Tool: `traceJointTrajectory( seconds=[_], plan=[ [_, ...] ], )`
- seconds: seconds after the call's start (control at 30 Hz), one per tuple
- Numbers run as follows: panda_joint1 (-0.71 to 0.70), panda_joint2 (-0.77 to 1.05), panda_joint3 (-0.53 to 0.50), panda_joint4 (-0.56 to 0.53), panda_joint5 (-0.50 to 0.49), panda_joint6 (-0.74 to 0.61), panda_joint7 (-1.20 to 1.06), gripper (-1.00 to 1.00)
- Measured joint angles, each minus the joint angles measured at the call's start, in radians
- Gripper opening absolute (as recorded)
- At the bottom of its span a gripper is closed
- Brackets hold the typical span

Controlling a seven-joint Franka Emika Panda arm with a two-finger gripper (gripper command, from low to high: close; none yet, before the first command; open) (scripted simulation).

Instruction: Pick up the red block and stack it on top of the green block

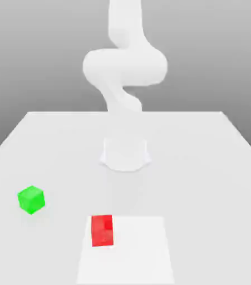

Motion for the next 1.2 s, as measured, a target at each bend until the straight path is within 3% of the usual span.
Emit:
traceJointTrajectory(
  seconds=[0.23, 0.5, 0.73, 0.97, 1.2],
  plan=[
    [-0.175, 0.201, 0.145, -0.112, -0.070, 0.111, 0.359, 0.00],
    [-0.328, 0.431, 0.242, -0.237, -0.139, 0.234, 0.751, 0.00],
    [-0.397, 0.614, 0.261, -0.348, -0.136, 0.346, 1.049, 0.00],
    [-0.400, 0.745, 0.261, -0.437, 0.002, 0.457, 1.201, 0.00],
    [-0.389, 0.851, 0.225, -0.417, -0.086, 0.544, 1.280, 0.00]
  ],
)
